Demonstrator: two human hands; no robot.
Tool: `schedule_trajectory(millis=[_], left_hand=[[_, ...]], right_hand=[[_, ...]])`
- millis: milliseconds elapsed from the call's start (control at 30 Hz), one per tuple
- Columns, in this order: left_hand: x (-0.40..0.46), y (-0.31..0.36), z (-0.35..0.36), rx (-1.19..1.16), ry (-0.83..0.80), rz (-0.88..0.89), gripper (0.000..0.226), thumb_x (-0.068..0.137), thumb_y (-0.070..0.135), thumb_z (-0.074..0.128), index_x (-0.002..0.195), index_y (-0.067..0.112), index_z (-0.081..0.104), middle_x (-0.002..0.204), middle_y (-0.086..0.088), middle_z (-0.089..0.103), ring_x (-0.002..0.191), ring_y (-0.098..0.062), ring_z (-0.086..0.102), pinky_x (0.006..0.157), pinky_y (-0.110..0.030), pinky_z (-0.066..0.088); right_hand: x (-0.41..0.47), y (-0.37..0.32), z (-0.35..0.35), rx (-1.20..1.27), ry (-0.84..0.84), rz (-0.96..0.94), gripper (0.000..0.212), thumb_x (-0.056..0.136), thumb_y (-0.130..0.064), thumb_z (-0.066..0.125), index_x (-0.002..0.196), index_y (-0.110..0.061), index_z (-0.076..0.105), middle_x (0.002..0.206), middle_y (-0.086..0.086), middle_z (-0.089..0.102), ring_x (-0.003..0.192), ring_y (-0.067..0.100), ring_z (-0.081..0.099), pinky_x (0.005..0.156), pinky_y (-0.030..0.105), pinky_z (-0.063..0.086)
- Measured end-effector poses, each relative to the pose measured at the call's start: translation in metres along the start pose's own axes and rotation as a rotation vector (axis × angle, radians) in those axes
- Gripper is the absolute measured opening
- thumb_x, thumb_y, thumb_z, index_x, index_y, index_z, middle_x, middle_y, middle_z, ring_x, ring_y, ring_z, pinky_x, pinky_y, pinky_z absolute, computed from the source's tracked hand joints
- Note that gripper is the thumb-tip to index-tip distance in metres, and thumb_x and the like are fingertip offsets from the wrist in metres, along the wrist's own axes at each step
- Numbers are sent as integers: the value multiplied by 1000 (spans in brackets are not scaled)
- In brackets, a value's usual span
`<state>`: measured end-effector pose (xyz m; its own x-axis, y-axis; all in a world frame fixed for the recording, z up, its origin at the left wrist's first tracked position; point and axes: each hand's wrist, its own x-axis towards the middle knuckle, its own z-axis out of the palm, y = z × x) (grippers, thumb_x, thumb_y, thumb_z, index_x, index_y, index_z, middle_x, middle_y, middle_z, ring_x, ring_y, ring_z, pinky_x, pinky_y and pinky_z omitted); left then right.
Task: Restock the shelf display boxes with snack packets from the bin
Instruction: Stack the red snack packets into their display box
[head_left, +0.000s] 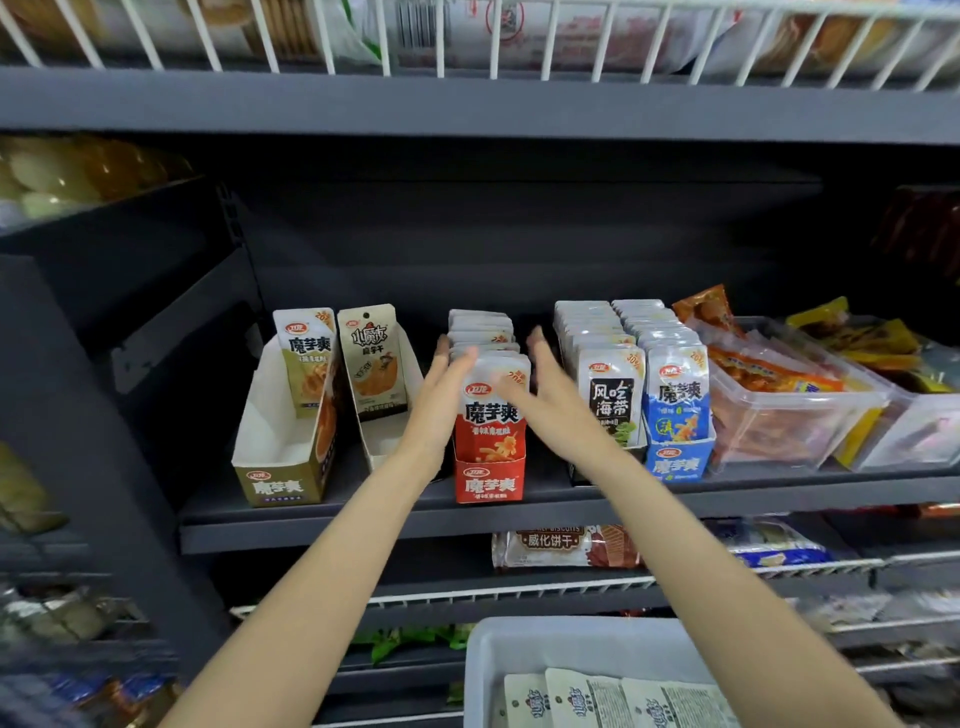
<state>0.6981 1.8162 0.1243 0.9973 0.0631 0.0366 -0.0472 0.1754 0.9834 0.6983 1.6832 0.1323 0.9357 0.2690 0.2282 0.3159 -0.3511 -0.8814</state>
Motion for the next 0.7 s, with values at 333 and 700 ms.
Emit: schedule_trajectory(millis=[333, 700], left_hand=[[17, 11, 1, 410, -14, 225, 42, 103, 29, 32, 144, 30, 34, 159, 10, 2, 144, -6, 7, 98, 0, 21], [16, 10, -2, 238, 28, 47, 49, 102, 28, 36, 149, 30, 23, 141, 8, 40, 107, 0, 48, 74, -8, 41]], right_hand=[[18, 16, 14, 97, 23, 11, 95, 80, -15, 67, 150, -31, 6, 152, 2, 27, 139, 17, 30, 111, 30, 32], [29, 9, 7, 171, 130, 55, 85, 88, -18, 65, 152, -24, 10, 137, -8, 42, 116, 5, 49, 100, 32, 46]])
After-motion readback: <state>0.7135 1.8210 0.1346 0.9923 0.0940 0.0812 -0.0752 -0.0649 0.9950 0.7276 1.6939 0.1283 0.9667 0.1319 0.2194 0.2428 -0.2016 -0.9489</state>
